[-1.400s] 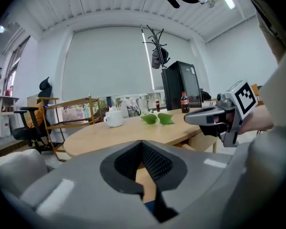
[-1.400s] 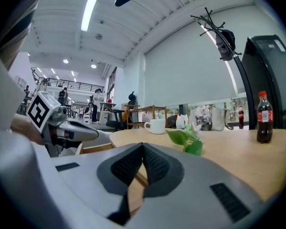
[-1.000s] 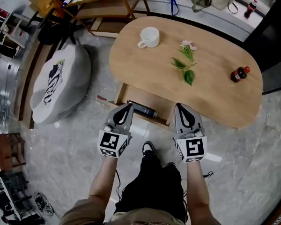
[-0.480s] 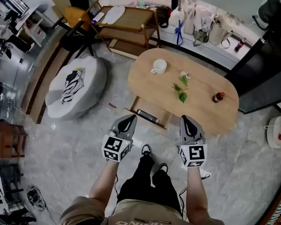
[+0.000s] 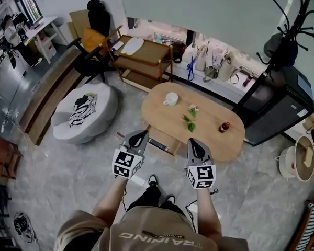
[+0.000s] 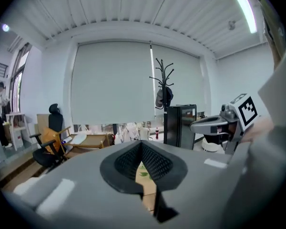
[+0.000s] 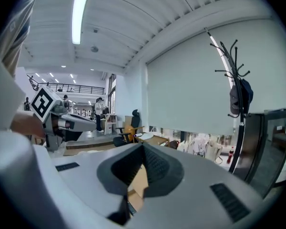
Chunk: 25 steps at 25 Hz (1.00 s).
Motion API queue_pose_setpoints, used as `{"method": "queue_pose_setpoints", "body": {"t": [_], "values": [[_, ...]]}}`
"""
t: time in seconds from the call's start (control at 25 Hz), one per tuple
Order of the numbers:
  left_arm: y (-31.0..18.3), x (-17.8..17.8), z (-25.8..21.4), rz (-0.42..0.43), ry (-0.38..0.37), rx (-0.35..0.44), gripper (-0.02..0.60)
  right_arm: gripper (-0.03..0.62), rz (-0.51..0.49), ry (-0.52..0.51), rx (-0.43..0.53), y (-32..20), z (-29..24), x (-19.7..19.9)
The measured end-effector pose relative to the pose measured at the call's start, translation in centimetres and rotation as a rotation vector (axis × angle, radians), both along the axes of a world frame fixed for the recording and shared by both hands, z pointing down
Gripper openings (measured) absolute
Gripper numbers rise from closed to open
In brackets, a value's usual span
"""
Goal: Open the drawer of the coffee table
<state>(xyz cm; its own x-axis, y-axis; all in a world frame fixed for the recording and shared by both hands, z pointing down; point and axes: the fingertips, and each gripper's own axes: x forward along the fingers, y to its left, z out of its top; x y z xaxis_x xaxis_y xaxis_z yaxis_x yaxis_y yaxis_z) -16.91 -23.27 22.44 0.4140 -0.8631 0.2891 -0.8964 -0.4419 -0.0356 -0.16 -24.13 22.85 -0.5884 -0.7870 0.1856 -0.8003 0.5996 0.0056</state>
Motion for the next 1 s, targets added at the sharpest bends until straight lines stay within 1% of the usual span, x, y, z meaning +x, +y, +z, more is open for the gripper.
{"method": "queue_pose_setpoints", "body": {"t": [0.12, 0.2, 0.24, 0.32, 0.48, 0.56, 0.64, 0.8, 1.0], "values": [[0.3, -0.2, -2.6, 0.015, -0.017, 0.052, 0.006, 0.003, -0.003, 0.024, 0.060, 0.1, -3.4, -1.1], [0.3, -0.5, -3.6, 0.014, -0.024, 0.077, 0.006, 0.004, 0.003, 0.030, 0.080, -0.1, -5.0, -1.7], [0.1, -0.7, -3.8, 0.010, -0.019, 0.086, 0.006, 0.003, 0.006, 0.029, 0.083, -0.3, -5.5, -1.9], [-0.4, -0.9, -4.2, 0.009, 0.016, 0.093, 0.006, 0.004, 0.014, 0.031, 0.090, -0.8, -6.2, -2.2], [-2.6, -0.8, -4.9, 0.052, 0.057, 0.104, 0.006, 0.004, 0.025, 0.057, 0.100, -2.1, -6.6, -2.6], [-3.7, -1.4, -5.1, 0.067, 0.071, 0.096, 0.006, 0.004, 0.030, 0.050, 0.096, -2.5, -6.4, -3.2], [-4.4, -2.0, -5.2, 0.072, 0.069, 0.093, 0.006, 0.003, 0.040, 0.037, 0.088, -2.7, -6.2, -3.7], [-5.9, -2.9, -5.7, 0.094, 0.056, 0.105, 0.006, 0.003, 0.067, 0.023, 0.103, -4.4, -6.8, -4.4], [-6.1, -2.2, -4.9, 0.117, 0.047, 0.101, 0.006, 0.004, 0.094, 0.048, 0.090, -5.2, -6.1, -3.7]]}}
